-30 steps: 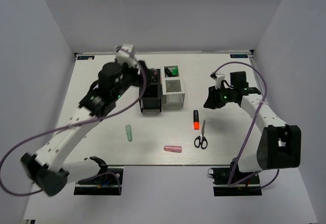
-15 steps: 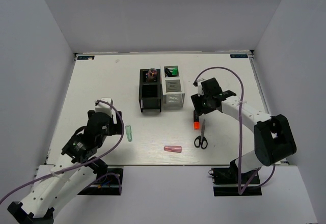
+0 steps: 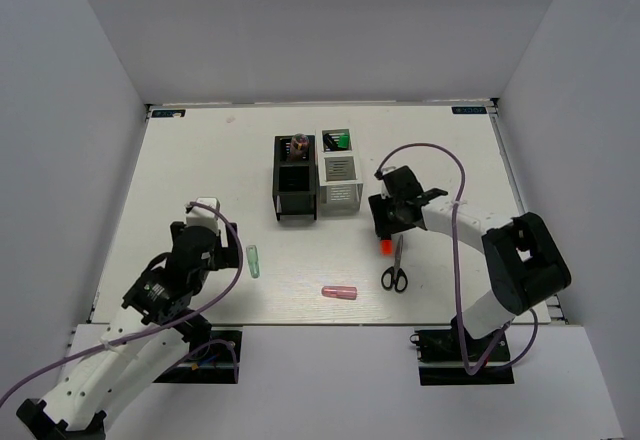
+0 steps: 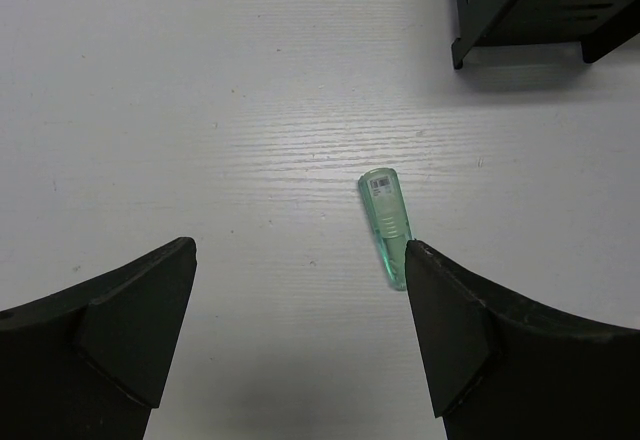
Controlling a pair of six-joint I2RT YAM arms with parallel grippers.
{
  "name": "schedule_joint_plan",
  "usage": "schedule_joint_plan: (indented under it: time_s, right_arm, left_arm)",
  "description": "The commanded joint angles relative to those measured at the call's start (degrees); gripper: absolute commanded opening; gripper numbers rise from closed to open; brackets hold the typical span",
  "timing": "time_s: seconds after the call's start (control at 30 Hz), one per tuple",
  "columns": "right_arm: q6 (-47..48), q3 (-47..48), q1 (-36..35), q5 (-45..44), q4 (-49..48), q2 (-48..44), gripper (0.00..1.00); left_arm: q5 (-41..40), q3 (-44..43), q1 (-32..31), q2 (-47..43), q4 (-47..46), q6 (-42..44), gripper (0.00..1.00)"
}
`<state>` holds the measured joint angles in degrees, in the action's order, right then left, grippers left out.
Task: Sort the stationery into containers
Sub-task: Pick up the pen from the center of the board, then place the pen in the storage box.
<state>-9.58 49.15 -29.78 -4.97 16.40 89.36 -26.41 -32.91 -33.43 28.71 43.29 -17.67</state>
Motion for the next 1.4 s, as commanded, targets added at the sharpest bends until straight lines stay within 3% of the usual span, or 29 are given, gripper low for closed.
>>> schedule_joint_plan:
  time_s: [0.0, 0.2, 0.33, 0.5, 0.53, 0.57, 0.6, 0.77, 0.93, 1.03, 1.17, 1.37]
  right_arm:
    - [-2.8, 0.9, -0.5, 0.5, -2.2, 1.1, 0.59]
    - [-5.4, 3.9, -0.8, -3.2, 1.3, 7.3, 0.59]
    - [-5.9, 3.2, -0.7, -5.7, 0.9, 8.6, 0.53]
    - [-6.7, 1.7, -0.4, -6.3, 2.5, 7.8, 0.14]
    - [-6.6, 1.5, -0.2, -6.3, 2.5, 7.6, 0.14]
    - [-6.5, 1.3, -0.1, -6.5, 2.8, 7.3, 0.03]
    - [-6.5, 1.1, -0.2, -6.5, 3.3, 7.1, 0.0]
    - [-3.2, 1.0, 0.2, -4.0, 3.5, 1.1, 0.0]
    - [11.0, 5.0, 0.0, -1.8, -0.6, -12.6, 0.0]
    - [18.3, 8.5, -0.1, 1.4, -2.7, -15.5, 0.0]
    - [20.4, 21.9, -0.3, 9.8, 1.7, -11.8, 0.0]
    - [20.4, 35.3, -0.6, 20.0, -7.5, 0.4, 0.0]
  left_arm:
    - [-1.1, 0.6, 0.2, -0.8, -1.0, -0.6, 0.95]
    - [0.4, 0.7, 1.3, -1.0, -0.7, -0.9, 0.95]
    - [1.3, 1.0, 2.2, -1.1, -1.0, -1.1, 0.95]
    - [2.2, 1.1, 2.9, -1.0, -1.2, -1.1, 0.95]
    - [2.1, 1.2, 3.0, -1.0, -1.1, -1.0, 0.95]
    - [2.1, 1.2, 2.9, -1.1, -1.2, -1.0, 0.95]
    - [2.1, 1.2, 2.8, -0.9, -1.2, -1.1, 0.95]
    - [2.1, 1.2, 2.9, -1.5, -1.2, -1.1, 0.95]
    - [2.2, 1.4, 3.0, -1.0, -1.5, -1.0, 0.95]
    - [2.5, 1.5, 3.0, -0.7, -1.9, -0.9, 0.95]
    - [3.9, 2.0, 3.8, -0.3, -2.2, -0.9, 0.95]
    - [4.7, 2.6, 4.4, -0.2, -3.6, -0.2, 0.95]
